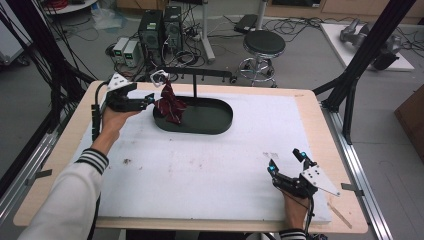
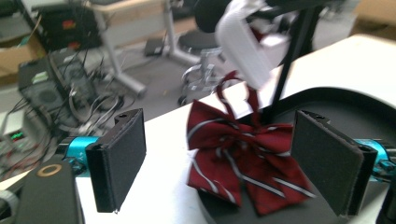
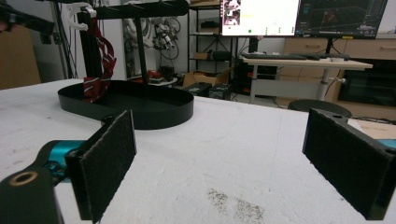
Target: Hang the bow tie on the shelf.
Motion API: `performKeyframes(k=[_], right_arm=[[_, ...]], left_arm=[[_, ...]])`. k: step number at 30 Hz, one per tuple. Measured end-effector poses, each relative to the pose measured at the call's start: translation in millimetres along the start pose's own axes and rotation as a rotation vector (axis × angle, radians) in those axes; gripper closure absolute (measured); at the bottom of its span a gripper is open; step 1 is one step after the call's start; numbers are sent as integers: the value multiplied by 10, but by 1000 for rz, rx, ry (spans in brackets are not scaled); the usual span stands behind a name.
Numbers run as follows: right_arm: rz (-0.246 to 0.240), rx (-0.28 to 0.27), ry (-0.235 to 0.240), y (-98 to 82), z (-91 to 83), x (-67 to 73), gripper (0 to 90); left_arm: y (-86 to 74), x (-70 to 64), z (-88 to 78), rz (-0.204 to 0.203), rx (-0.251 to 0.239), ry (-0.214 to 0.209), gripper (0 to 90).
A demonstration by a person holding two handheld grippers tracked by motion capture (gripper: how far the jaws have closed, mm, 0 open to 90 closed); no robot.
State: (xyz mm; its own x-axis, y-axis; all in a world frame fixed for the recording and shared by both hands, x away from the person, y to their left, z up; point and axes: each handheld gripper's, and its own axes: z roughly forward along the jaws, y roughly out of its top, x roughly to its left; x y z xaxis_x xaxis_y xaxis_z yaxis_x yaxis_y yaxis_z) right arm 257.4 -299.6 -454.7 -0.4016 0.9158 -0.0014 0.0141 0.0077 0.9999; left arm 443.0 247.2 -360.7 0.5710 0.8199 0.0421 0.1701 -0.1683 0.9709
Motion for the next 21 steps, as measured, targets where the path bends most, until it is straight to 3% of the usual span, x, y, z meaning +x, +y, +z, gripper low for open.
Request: performKeyframes(k=[3, 5, 7, 12, 16, 21], right_arm=[[1, 0, -1, 0, 0, 0, 88], [-2, 1, -2, 0, 0, 1, 88], [0, 1, -1, 0, 0, 1, 88], [-3, 4, -2, 1, 7, -1, 88], [-2, 7, -3, 2, 10, 0, 88], [-5, 10, -5, 2, 10, 6, 88]], left_arm=[[-139, -61, -237, 0, -55, -41, 182], [-248, -102, -434, -23, -114, -65, 178], [-395, -158, -644, -45, -180, -67, 173], [-815, -291, -1103, -36, -256, -56, 169], [-1091, -376, -1329, -48, -289, -34, 158], [-1296, -463, -1403, -49, -289, -35, 154]])
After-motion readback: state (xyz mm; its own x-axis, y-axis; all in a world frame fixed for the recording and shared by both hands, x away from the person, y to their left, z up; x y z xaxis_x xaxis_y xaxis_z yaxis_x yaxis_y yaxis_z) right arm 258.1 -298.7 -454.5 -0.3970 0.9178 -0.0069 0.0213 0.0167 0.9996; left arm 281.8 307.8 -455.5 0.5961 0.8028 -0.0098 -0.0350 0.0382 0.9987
